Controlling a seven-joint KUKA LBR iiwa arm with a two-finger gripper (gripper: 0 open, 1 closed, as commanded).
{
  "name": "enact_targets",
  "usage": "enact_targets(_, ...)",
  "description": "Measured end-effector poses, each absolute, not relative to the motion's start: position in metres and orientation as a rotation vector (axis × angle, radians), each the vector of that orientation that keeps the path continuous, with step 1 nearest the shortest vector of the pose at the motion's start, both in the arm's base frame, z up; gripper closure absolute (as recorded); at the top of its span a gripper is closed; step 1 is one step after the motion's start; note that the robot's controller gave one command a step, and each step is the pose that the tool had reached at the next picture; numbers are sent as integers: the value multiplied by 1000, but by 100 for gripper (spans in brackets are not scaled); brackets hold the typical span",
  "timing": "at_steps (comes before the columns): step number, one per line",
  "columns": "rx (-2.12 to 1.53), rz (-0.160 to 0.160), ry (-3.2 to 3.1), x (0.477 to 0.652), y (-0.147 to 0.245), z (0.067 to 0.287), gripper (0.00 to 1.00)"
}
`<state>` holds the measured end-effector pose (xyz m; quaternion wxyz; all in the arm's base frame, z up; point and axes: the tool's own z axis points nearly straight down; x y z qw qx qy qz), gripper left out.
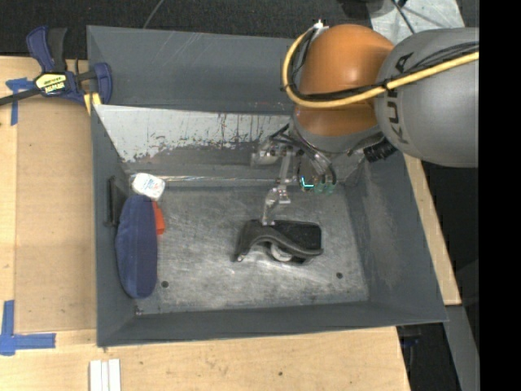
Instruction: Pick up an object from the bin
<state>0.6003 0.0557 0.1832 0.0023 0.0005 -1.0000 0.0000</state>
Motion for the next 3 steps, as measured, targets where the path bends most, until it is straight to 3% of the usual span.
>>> enact_targets(1,253,-10,-3140,582,28,96,0)
enact_targets(2,249,-11,-3123,578,27,93,100)
enact_targets(3,307,0,-3131,583,37,201,100)
